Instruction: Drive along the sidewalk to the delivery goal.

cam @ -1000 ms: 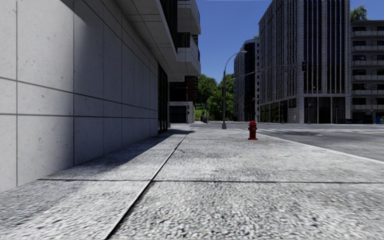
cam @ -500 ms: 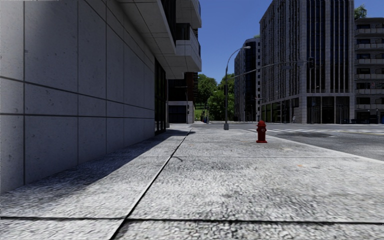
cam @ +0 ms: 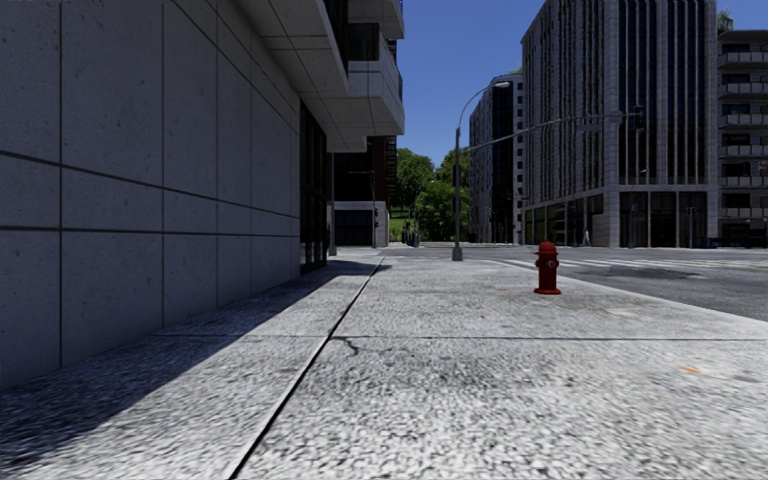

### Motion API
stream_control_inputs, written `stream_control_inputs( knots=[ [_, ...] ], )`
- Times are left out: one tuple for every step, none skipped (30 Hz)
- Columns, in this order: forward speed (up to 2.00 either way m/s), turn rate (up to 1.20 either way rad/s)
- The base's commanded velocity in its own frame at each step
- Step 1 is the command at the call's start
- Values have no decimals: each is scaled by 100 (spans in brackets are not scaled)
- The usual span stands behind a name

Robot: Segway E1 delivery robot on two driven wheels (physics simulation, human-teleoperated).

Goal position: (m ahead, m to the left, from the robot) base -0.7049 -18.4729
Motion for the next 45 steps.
stream_control_inputs(
  knots=[
    [200, 0],
    [200, 0],
    [200, 0],
    [200, 0],
    [200, 0],
    [200, 0],
    [200, 0],
    [200, 0],
    [200, 0],
    [200, 0],
    [200, 0],
    [200, 0],
    [200, 0],
    [200, 0],
    [200, 0],
    [200, 0],
    [200, 0],
    [200, 0],
    [200, 0],
    [200, 0],
    [200, 0],
    [200, 0],
    [200, 0],
    [200, 0],
    [200, 0],
    [200, 0],
    [200, 0],
    [200, 0],
    [200, 0],
    [200, 0],
    [200, 0],
    [200, 0],
    [200, 0],
    [200, 0],
    [200, 0],
    [200, 0],
    [200, 0],
    [200, 0],
    [200, 0],
    [200, 0],
    [200, 0],
    [200, 0],
    [200, 0],
    [200, 0],
    [200, 0]
  ],
)
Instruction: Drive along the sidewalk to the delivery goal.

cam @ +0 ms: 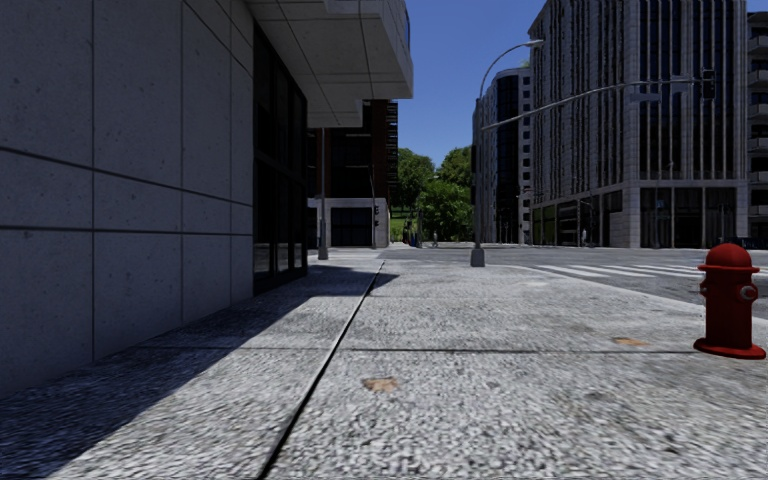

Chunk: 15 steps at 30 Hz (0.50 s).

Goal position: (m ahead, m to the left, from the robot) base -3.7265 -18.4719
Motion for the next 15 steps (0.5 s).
stream_control_inputs(
  knots=[
    [200, 0],
    [200, 0],
    [200, 0],
    [200, 0],
    [200, 0],
    [200, 0],
    [200, 0],
    [200, 0],
    [200, 0],
    [200, 0],
    [200, 0],
    [200, 0],
    [200, 0],
    [200, 0],
    [200, 0]
  ],
)
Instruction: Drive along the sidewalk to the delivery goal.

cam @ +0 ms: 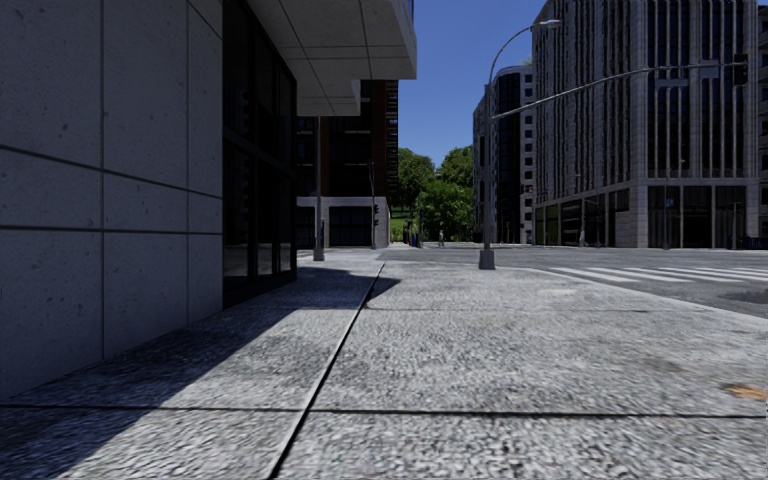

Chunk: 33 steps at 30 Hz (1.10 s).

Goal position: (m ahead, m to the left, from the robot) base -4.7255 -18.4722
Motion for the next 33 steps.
stream_control_inputs(
  knots=[
    [200, 0],
    [200, 0],
    [200, 0],
    [200, 0],
    [200, 0],
    [200, 0],
    [200, 0],
    [200, 0],
    [200, 0],
    [200, 0],
    [200, 0],
    [200, 0],
    [200, 0],
    [200, 0],
    [200, 0],
    [200, 0],
    [200, 0],
    [200, 0],
    [200, 0],
    [200, 0],
    [200, 0],
    [200, 0],
    [200, 0],
    [200, 0],
    [200, 0],
    [200, 0],
    [200, -26],
    [200, -50],
    [200, -60],
    [200, -60],
    [200, -63],
    [200, -14],
    [200, -3]
  ],
)
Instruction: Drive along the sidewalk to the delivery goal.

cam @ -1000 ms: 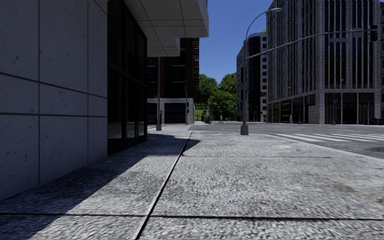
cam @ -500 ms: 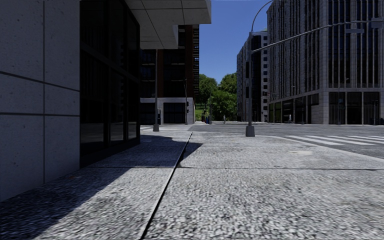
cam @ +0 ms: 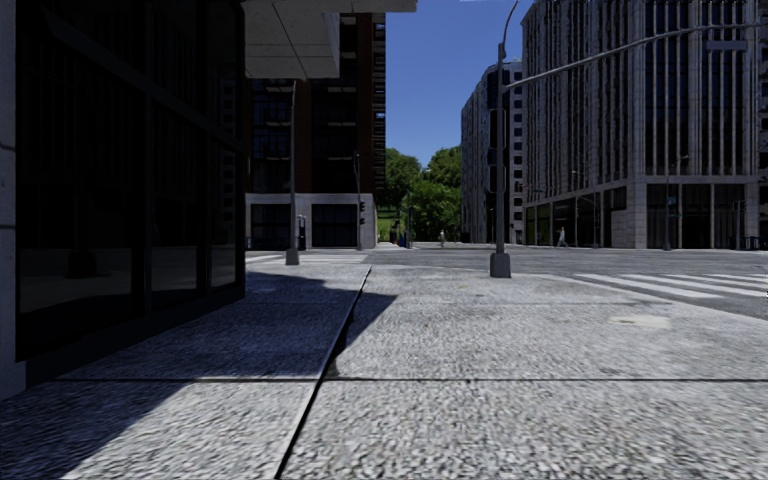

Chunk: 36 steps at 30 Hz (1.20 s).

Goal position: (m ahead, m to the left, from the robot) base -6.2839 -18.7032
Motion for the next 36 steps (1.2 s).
stream_control_inputs(
  knots=[
    [200, 0],
    [200, 0],
    [200, 0],
    [200, 0],
    [200, 0],
    [200, 0],
    [200, 0],
    [200, 0],
    [200, 0],
    [200, 0],
    [200, 0],
    [200, 0],
    [200, 0],
    [200, 0],
    [200, 0],
    [200, 0],
    [200, 0],
    [200, 0],
    [200, 0],
    [200, 0],
    [200, 0],
    [200, 0],
    [200, 0],
    [200, 0],
    [200, 0],
    [200, 0],
    [200, 0],
    [200, 0],
    [200, 0],
    [200, 0],
    [200, 0],
    [200, 0],
    [200, 0],
    [200, 0],
    [200, 0],
    [200, 0]
  ],
)
